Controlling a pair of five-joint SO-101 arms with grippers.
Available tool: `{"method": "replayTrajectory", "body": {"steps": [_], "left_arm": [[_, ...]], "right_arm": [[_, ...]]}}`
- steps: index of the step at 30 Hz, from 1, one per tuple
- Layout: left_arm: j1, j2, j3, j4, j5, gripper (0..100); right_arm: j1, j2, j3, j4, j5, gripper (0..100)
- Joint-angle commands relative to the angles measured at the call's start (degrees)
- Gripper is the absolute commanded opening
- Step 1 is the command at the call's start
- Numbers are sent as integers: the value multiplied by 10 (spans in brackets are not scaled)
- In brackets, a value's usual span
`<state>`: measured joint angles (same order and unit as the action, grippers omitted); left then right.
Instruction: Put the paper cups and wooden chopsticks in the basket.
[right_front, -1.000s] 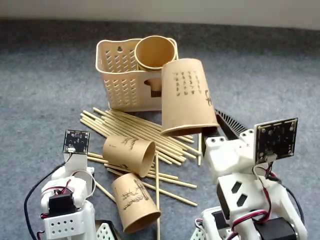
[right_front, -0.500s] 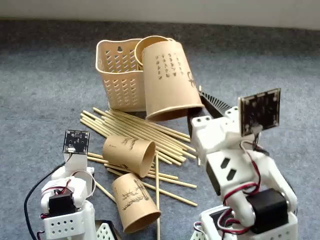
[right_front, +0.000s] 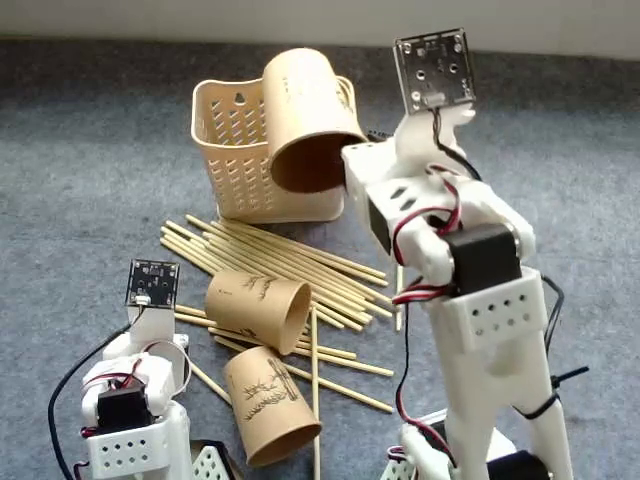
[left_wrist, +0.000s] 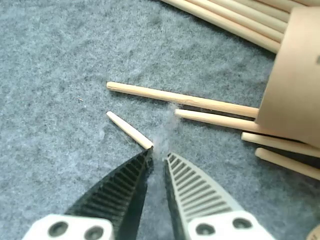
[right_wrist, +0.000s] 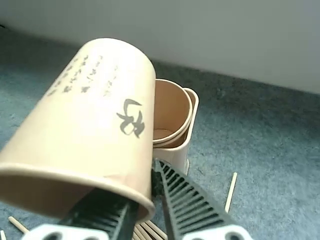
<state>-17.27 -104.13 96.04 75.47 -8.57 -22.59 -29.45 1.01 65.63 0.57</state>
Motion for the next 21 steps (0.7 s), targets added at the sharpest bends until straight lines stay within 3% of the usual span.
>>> {"method": "replayTrajectory", "body": {"steps": [1,13,21], "left_arm": [[-4,-2,11,3,-1,53],[-4,-2,11,3,-1,53],[-4,-2,11,3,-1,53]], "right_arm": [[-1,36,-48,3,-2,6],[20,85,-66,3,-4,11],[19,86,-65,3,-6,190]]}}
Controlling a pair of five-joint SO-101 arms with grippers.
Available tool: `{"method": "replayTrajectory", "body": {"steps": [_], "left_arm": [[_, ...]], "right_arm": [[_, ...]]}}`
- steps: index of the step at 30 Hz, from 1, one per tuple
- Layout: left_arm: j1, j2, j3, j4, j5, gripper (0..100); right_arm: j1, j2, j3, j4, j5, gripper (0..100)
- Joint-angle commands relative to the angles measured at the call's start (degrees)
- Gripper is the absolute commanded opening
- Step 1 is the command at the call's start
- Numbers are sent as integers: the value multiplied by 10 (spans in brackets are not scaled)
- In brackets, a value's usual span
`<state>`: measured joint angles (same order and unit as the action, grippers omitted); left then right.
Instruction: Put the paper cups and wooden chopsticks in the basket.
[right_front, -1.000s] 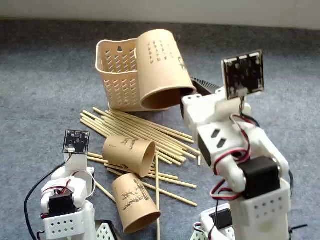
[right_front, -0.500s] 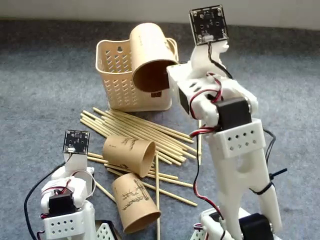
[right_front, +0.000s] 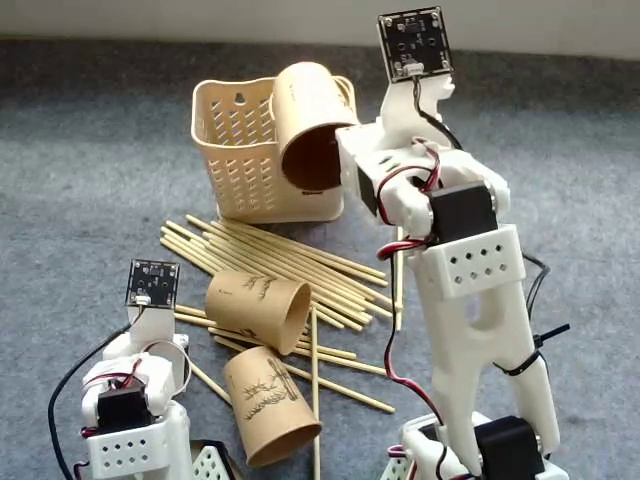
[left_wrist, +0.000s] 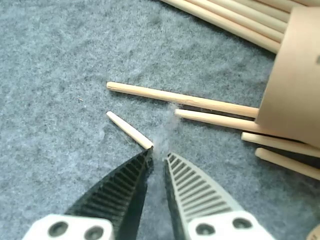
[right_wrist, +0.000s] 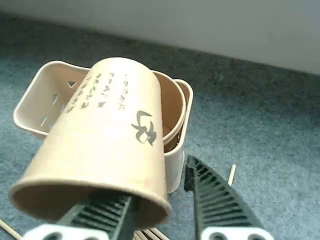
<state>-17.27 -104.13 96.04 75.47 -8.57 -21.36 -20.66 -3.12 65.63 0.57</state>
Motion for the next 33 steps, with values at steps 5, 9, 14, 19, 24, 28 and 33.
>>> {"method": "replayTrajectory", "body": {"steps": [5,9,14,19,24,28,33], "left_arm": [[-4,-2,11,3,-1,53],[-4,-2,11,3,-1,53],[-4,-2,11,3,-1,53],[-4,-2,11,3,-1,53],[-4,-2,11,3,-1,53],[-4,-2,11,3,-1,53],[-4,-2,11,3,-1,53]], "right_arm": [[7,-7,-26,-4,-6,190],[6,-2,-44,-23,-6,190],[-4,-2,-48,-44,-6,190],[-20,-1,-47,-45,-6,190],[-23,-1,-49,-56,-6,190],[-20,-1,-46,-96,-61,190],[-14,0,-45,-119,-97,190]]}}
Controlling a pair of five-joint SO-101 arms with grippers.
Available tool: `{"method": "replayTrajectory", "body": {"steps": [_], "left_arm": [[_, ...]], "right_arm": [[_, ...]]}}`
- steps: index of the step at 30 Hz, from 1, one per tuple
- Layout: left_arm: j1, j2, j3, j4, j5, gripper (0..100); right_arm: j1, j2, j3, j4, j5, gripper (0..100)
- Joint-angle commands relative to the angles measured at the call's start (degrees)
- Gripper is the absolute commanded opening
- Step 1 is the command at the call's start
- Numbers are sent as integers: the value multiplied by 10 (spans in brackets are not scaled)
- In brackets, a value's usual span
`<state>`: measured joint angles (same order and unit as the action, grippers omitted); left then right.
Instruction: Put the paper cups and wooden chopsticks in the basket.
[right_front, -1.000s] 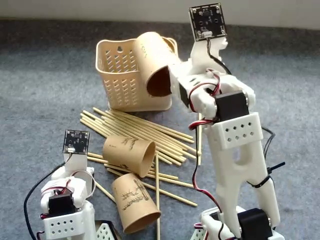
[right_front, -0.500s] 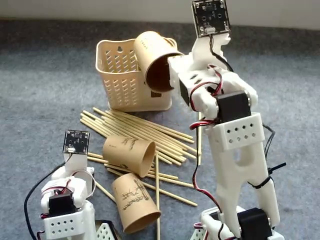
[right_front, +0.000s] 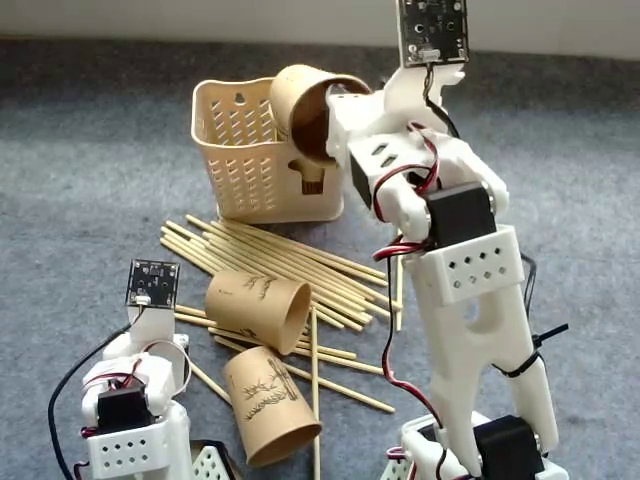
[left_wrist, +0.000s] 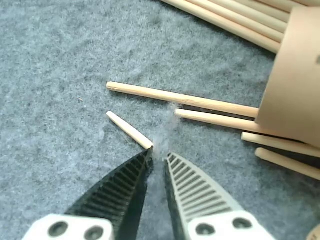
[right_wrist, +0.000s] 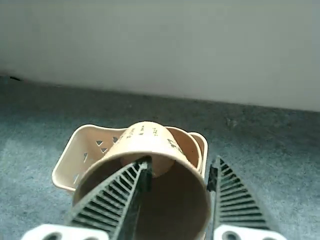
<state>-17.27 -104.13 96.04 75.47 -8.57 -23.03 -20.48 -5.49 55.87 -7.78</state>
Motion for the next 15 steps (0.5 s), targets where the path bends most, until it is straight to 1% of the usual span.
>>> {"method": "replayTrajectory", "body": {"steps": [1,10,13,15], "left_arm": [[-4,-2,11,3,-1,53],[-4,-2,11,3,-1,53],[-4,-2,11,3,-1,53],[-4,-2,11,3,-1,53]], "right_arm": [[3,-2,-22,-22,-13,190],[3,13,-21,-30,-12,190],[2,17,-24,-15,-11,190],[-12,17,-24,3,-11,174]]}}
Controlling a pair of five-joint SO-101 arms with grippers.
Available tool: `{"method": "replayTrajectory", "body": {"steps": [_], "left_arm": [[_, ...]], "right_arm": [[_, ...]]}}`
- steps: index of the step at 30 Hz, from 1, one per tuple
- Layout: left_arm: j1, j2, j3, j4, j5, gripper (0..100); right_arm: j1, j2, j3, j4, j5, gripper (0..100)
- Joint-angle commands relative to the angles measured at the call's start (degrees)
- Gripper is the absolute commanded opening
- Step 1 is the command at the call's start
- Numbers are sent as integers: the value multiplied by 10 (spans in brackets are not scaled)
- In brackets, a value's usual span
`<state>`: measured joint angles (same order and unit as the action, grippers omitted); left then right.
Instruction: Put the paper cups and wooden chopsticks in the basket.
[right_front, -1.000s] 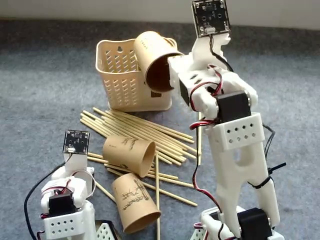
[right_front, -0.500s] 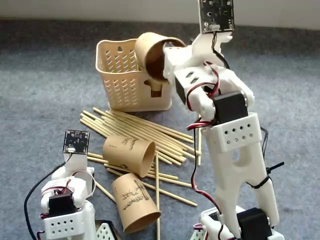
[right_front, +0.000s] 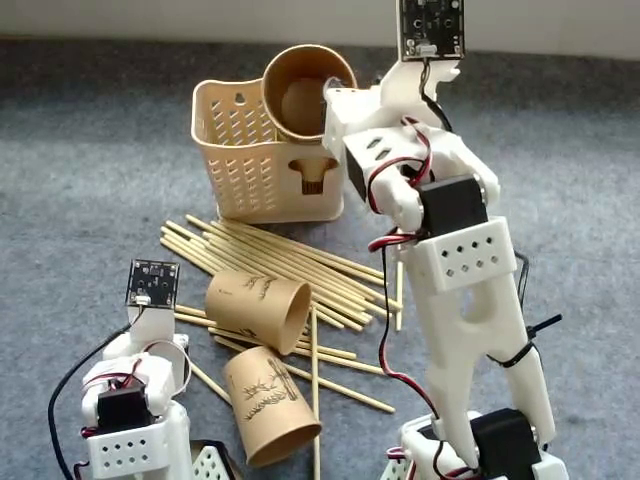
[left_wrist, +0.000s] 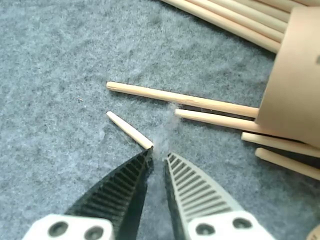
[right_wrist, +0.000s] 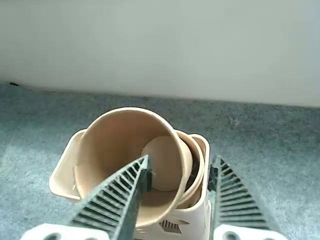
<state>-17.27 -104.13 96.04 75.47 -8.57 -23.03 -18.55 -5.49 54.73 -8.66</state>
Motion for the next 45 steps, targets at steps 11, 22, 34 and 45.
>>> {"method": "replayTrajectory", "body": {"steps": [11,22,34,45], "left_arm": [[-4,-2,11,3,-1,53],[-4,-2,11,3,-1,53],[-4,-2,11,3,-1,53],[-4,-2,11,3,-1,53]], "right_arm": [[-18,52,-22,-24,62,44],[-58,-51,-20,146,63,44],[-113,-73,-20,371,58,45],[-113,-78,-20,446,62,43]]}}
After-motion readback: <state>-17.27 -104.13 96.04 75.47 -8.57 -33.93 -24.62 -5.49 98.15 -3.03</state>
